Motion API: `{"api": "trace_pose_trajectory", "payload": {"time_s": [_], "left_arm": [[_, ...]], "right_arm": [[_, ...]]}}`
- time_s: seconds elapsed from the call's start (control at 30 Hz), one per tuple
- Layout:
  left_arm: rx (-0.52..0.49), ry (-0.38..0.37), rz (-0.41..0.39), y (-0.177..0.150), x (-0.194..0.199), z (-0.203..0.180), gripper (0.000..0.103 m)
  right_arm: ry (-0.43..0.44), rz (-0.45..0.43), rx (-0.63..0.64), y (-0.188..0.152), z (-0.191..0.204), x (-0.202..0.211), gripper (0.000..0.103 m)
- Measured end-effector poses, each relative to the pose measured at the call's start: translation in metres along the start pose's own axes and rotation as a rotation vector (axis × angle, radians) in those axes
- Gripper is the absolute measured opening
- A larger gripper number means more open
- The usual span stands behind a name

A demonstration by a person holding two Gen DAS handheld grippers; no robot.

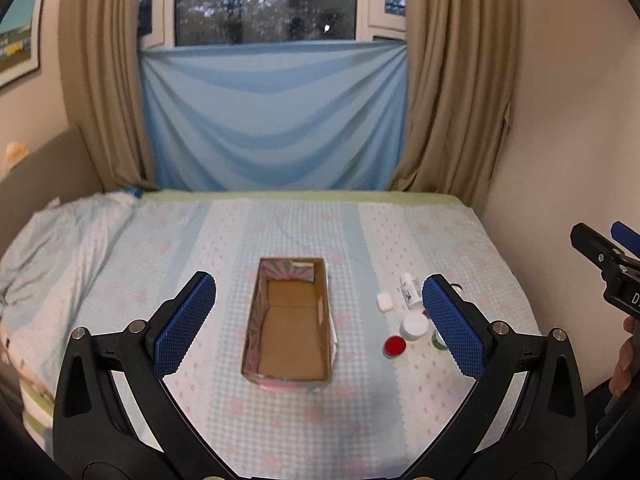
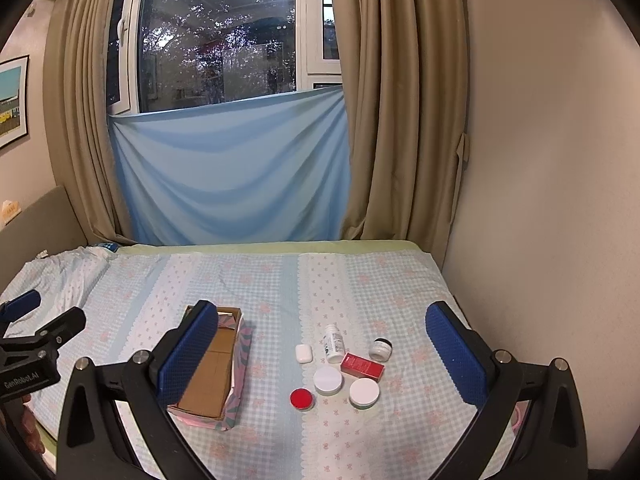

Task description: Organize rigid objects

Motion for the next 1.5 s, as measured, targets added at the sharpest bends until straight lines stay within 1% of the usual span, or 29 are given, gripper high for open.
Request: {"api": "trace_pose_trajectory", "payload": {"time_s": [0.17, 0.27, 0.37, 0.43, 0.53, 0.57, 0.67, 0.83, 0.93, 1.0, 1.03, 1.1, 1.2, 1.23, 1.27, 1.3, 1.4, 1.47, 1.5], "left_arm": [[0.018, 0.012, 0.061, -0.011, -0.014, 0.009, 0.102], [0.026, 0.021, 0.101, -0.023, -0.033, 0.021, 0.102], [0.023, 0.031, 0.152, -0.042, -0.06, 0.038, 0.102], [0.027, 0.008, 0.189, -0.053, -0.081, 0.049, 0.102], [0.048, -0.043, 0.27, -0.076, -0.119, 0.071, 0.102], [0.064, -0.067, 0.312, -0.087, -0.137, 0.083, 0.102], [0.117, -0.127, 0.405, -0.113, -0.178, 0.106, 0.102], [0.182, -0.191, 0.542, -0.159, -0.245, 0.143, 0.102], [0.2, -0.233, 0.63, -0.192, -0.286, 0.155, 0.1], [0.2, -0.254, 0.682, -0.212, -0.306, 0.159, 0.098], [0.202, -0.261, 0.701, -0.218, -0.312, 0.16, 0.096], [0.228, -0.282, 0.76, -0.241, -0.333, 0.163, 0.092], [0.276, -0.311, 0.826, -0.265, -0.353, 0.162, 0.082], [0.292, -0.32, 0.852, -0.275, -0.36, 0.163, 0.077], [0.3, -0.325, 0.864, -0.28, -0.364, 0.164, 0.074], [0.305, -0.331, 0.874, -0.284, -0.367, 0.163, 0.072], [0.304, -0.346, 0.899, -0.294, -0.374, 0.161, 0.061], [0.304, -0.361, 0.923, -0.303, -0.379, 0.16, 0.045], [0.302, -0.36, 0.931, -0.305, -0.381, 0.157, 0.044]], "right_arm": [[0.015, 0.04, 0.001, -0.006, 0.0, -0.014, 0.103], [0.042, 0.08, -0.008, -0.019, 0.002, -0.032, 0.103], [0.034, 0.134, -0.004, -0.039, 0.007, -0.057, 0.103], [0.016, 0.182, -0.011, -0.058, 0.014, -0.078, 0.103], [0.002, 0.234, -0.037, -0.082, 0.024, -0.102, 0.103], [-0.005, 0.252, -0.044, -0.09, 0.027, -0.11, 0.103], [-0.024, 0.322, -0.083, -0.118, 0.039, -0.138, 0.103], [-0.077, 0.436, -0.188, -0.172, 0.051, -0.195, 0.103], [-0.102, 0.492, -0.27, -0.201, 0.052, -0.226, 0.103], [-0.114, 0.518, -0.313, -0.22, 0.052, -0.243, 0.103], [-0.124, 0.536, -0.329, -0.231, 0.052, -0.255, 0.103], [-0.133, 0.565, -0.355, -0.25, 0.052, -0.273, 0.103], [-0.157, 0.624, -0.394, -0.282, 0.05, -0.303, 0.103], [-0.166, 0.639, -0.409, -0.289, 0.05, -0.309, 0.103], [-0.173, 0.651, -0.429, -0.297, 0.049, -0.316, 0.103], [-0.181, 0.661, -0.449, -0.304, 0.049, -0.323, 0.103], [-0.207, 0.679, -0.479, -0.319, 0.046, -0.342, 0.103], [-0.23, 0.694, -0.492, -0.329, 0.043, -0.353, 0.103], [-0.237, 0.699, -0.5, -0.333, 0.042, -0.358, 0.103]]}}
Point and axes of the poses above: each gripper's, at about its wrist camera, not at the fingertips, and x roughly against the way its jaws point, z to its left, y to its top, the point moved 10 cm from there along -x, roughly the way its jaws point
